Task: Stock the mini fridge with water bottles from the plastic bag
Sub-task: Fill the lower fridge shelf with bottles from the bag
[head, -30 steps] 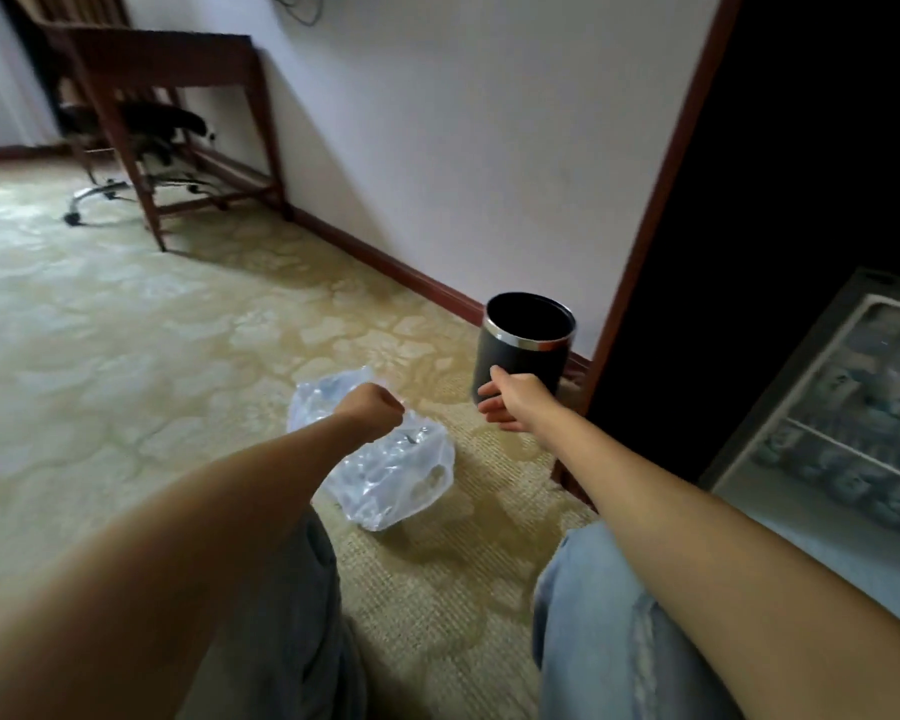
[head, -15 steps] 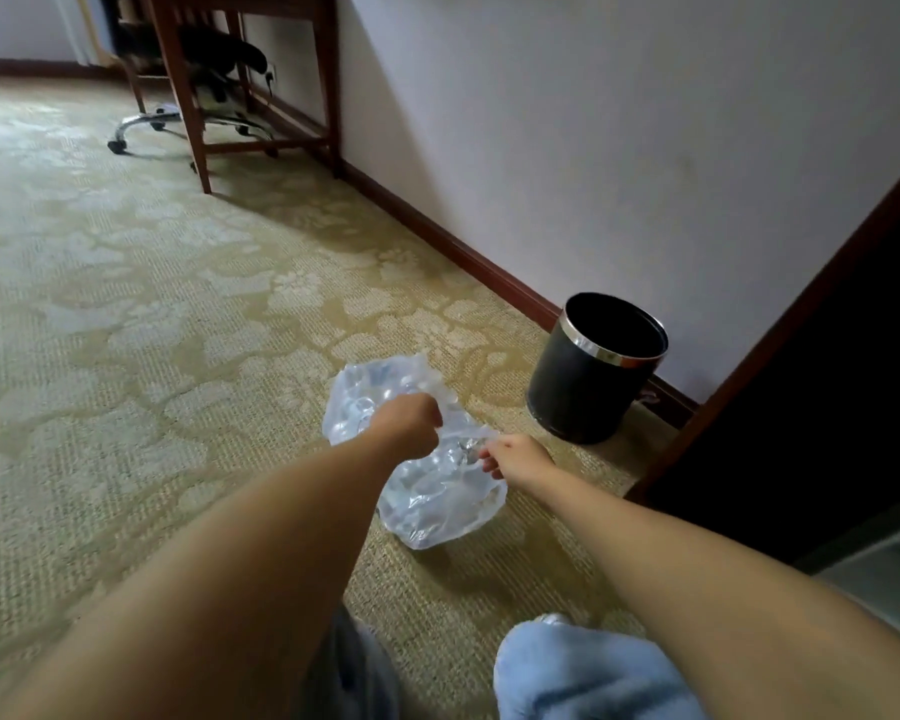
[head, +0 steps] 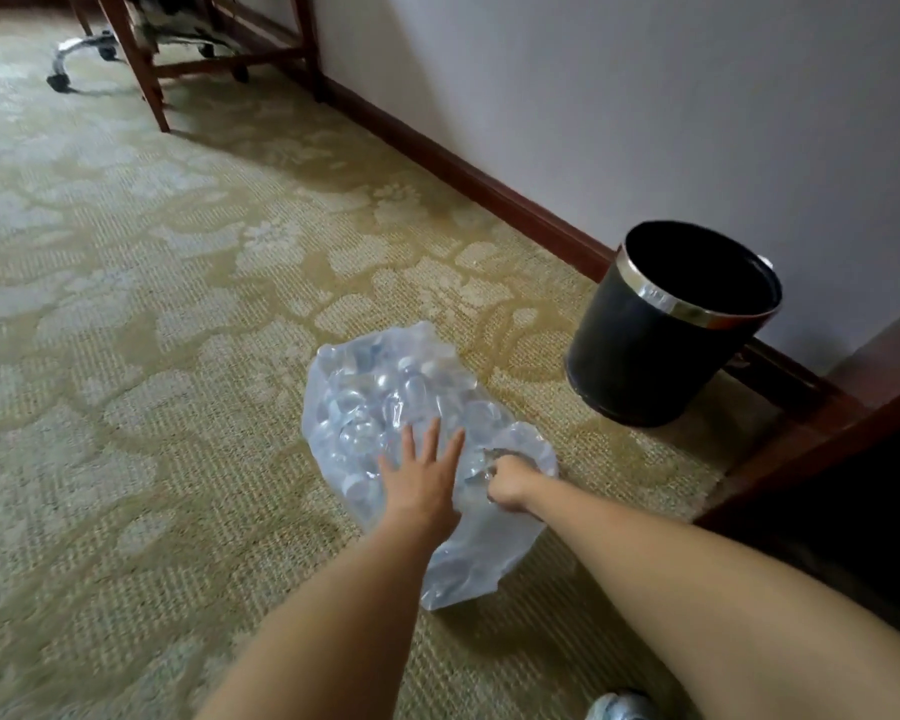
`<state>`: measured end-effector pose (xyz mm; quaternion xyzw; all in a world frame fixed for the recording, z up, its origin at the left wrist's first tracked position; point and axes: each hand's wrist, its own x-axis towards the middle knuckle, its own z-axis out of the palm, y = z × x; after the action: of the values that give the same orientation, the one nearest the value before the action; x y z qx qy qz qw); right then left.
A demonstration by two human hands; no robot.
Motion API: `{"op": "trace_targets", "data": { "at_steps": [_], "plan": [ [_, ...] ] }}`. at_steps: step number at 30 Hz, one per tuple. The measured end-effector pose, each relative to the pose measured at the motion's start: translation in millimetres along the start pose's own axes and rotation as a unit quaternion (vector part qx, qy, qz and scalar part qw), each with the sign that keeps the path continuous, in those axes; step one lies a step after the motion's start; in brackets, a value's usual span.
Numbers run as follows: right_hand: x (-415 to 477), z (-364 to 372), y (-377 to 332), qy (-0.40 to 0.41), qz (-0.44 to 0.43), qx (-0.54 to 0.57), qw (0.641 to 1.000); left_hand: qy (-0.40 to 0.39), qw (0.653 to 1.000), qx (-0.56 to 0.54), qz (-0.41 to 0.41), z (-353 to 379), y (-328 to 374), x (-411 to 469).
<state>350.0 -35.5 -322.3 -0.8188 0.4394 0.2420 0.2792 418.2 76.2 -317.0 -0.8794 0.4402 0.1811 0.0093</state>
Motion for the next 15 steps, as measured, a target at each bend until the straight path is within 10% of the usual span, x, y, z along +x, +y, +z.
{"op": "trace_targets", "data": {
  "at_steps": [8,15],
  "plan": [
    [52,16,-14,0.052,0.011,0.273,0.961,-0.04,0.996,0.078,0.008,13,-18,53],
    [71,8,-23,0.023,0.102,0.277,0.955,-0.043,0.995,0.085,-0.016,9,-7,72]
  ]
}}
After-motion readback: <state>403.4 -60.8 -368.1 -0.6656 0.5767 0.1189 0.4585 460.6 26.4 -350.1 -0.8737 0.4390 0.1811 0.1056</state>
